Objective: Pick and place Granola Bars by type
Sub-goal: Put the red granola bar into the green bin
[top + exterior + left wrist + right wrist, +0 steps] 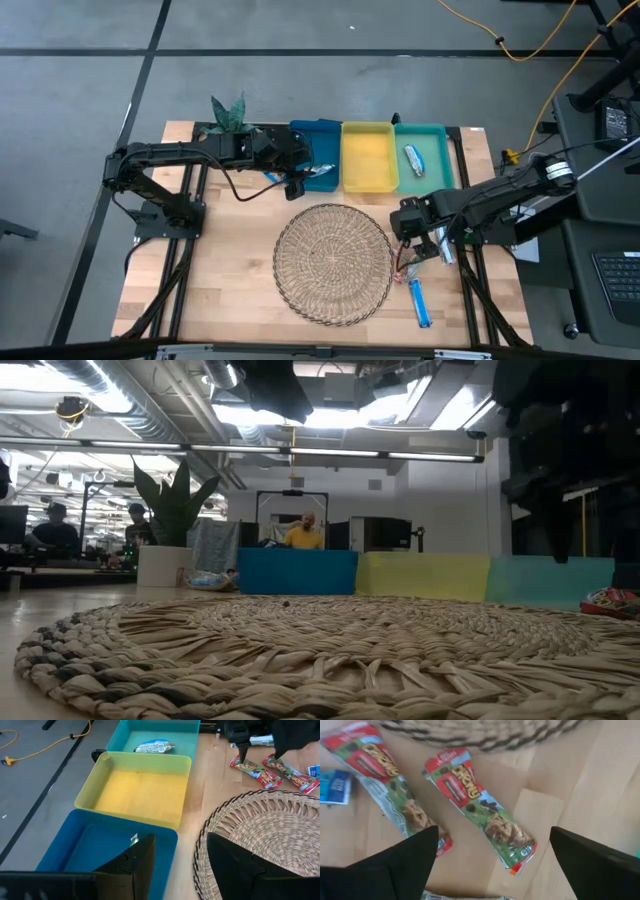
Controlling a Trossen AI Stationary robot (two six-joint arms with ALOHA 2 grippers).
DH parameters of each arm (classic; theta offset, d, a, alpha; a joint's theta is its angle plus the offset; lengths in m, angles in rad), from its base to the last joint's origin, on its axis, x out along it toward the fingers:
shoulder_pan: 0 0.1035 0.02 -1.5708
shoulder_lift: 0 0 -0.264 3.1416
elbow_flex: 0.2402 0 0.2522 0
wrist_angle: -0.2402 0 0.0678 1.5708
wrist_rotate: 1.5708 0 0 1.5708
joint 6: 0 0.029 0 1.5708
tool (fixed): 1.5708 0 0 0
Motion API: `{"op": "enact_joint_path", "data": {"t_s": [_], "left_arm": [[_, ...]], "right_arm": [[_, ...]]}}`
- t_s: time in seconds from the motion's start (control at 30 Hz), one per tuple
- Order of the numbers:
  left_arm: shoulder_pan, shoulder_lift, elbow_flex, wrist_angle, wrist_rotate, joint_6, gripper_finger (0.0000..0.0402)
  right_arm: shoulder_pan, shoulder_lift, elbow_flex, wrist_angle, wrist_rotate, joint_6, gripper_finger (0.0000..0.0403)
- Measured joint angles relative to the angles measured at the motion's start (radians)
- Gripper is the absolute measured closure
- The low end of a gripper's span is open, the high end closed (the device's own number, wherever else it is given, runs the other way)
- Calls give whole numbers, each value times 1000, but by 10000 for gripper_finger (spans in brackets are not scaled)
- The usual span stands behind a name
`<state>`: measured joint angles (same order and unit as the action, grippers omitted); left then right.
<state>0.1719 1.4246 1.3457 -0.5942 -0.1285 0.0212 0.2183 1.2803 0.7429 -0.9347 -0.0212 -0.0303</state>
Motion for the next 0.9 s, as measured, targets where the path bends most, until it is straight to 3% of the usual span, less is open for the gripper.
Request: {"op": "enact_joint_path", "data": {"t_s": [0.27,0.57,0.7,0.9], "left_arm": [[0,0,0,2,0,-19,231],[0,0,0,3,0,-26,231],[0,0,0,4,0,-26,231],[0,0,0,3,0,-26,231]], "right_arm": [[-25,164,1,1,1,31,20],[-29,256,1,1,1,34,27],[-29,289,1,1,2,34,65],[-29,311,4,-2,9,34,164]]}}
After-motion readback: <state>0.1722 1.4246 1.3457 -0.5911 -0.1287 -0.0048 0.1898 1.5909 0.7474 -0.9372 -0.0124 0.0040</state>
